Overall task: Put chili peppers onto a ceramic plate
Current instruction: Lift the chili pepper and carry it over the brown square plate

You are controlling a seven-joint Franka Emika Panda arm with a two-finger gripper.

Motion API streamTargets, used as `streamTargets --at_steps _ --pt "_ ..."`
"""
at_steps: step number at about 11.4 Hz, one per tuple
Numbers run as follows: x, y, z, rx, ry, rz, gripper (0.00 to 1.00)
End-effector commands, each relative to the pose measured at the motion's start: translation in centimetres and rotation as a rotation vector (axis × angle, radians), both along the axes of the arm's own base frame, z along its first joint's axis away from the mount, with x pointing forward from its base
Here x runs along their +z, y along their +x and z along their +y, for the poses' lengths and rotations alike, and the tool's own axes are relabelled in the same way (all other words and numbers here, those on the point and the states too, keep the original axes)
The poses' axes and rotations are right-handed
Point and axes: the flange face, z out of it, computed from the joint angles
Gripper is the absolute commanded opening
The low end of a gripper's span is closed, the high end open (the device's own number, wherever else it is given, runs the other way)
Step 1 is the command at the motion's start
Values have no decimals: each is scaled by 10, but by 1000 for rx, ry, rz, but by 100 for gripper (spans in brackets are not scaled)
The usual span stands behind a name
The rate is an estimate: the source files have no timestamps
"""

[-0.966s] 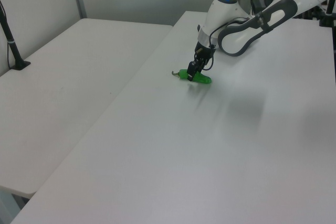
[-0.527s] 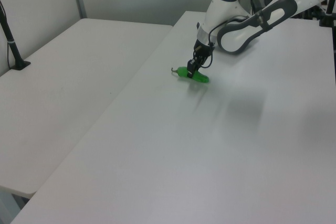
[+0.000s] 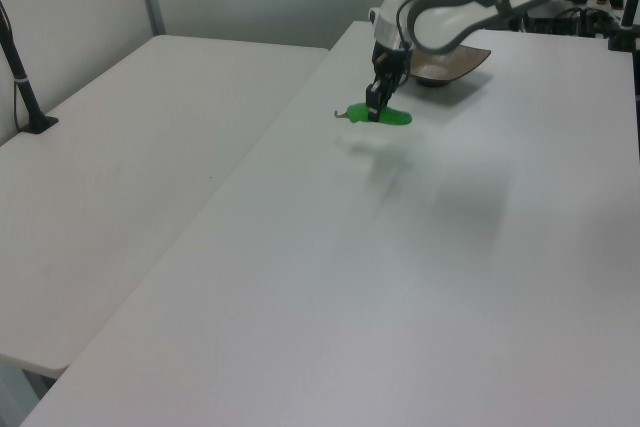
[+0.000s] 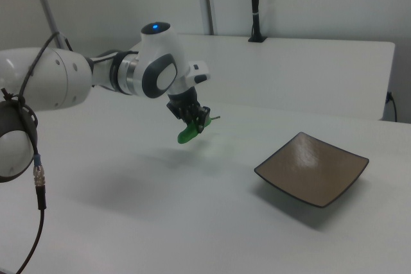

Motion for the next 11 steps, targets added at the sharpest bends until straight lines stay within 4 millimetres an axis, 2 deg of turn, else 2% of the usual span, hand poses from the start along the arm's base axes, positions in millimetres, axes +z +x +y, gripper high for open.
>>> streamTargets --at_steps 1,3,5,6,9,10,11 --pt "29 -4 -40 36 -3 5 17" --pt "48 -1 -86 20 -31 -39 17" --pt "56 -4 -123 21 -22 -59 17" --pt "57 -8 -155 -2 -18 -71 17" --pt "59 -24 -226 -26 -12 -102 17" --pt "55 -27 -255 -69 -21 -130 17" --pt "50 -27 -274 -97 -40 -164 18"
